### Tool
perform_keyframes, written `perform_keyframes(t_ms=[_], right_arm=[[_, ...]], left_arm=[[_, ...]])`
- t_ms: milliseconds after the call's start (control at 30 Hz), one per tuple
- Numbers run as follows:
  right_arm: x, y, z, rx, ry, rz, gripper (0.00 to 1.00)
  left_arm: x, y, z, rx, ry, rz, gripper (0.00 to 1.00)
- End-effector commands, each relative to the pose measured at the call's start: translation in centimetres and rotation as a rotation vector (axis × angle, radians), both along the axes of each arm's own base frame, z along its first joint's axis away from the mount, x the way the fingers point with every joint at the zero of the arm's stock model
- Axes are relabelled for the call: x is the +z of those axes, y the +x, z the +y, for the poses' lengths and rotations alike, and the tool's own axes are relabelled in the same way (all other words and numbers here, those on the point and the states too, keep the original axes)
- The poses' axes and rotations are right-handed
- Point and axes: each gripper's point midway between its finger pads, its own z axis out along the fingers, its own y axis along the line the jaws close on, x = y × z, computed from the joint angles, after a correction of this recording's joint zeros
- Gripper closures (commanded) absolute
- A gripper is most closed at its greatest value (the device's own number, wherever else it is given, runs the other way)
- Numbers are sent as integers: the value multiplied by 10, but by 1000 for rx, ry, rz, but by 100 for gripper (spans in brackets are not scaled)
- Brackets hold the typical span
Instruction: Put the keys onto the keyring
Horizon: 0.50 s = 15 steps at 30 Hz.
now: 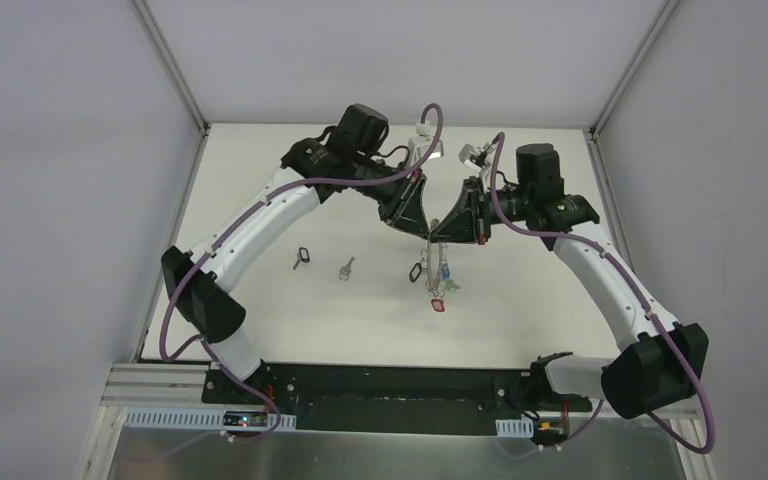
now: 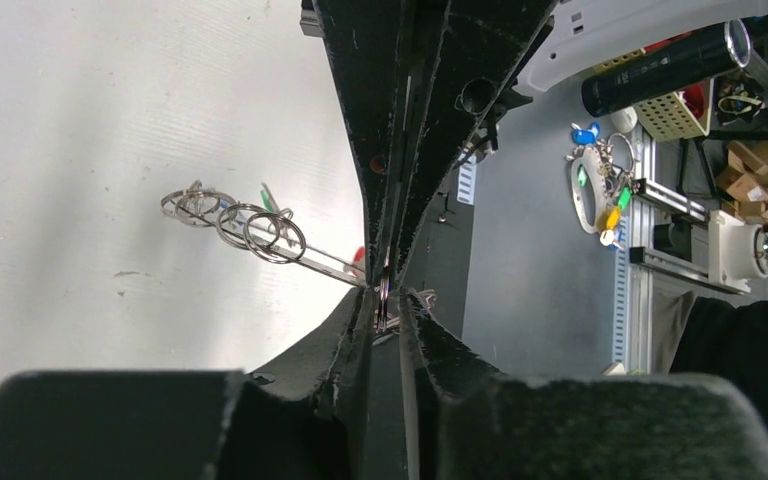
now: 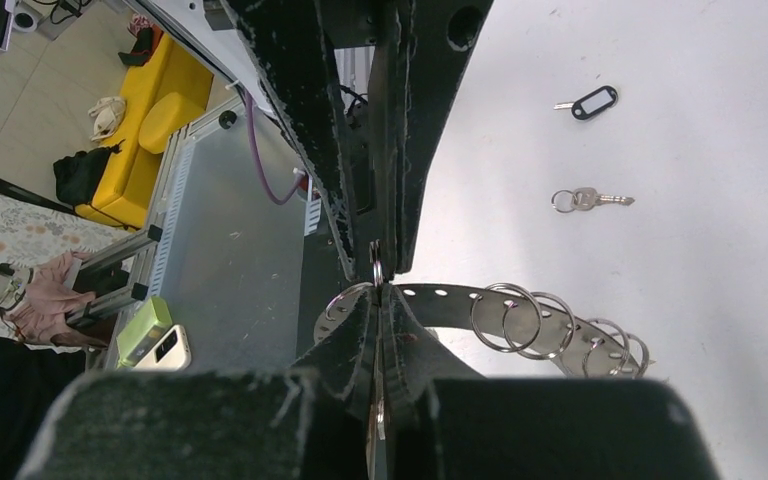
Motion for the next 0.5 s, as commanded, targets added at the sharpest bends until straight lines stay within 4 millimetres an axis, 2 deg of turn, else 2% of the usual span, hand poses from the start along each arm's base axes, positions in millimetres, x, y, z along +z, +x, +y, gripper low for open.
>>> perform_keyframes(t_ms=[0,200,467], right_arm=[[12,-4,-3,18,37,-45,100],[11,2,-3,-7,39,-25,100],[18,17,2,-60,59,85,100]], left_arm=[[17,-2,6,5,-40,-29,79],[24,6,13,44,-79,-32,64],[23,16,13,79,-205,-169,63]])
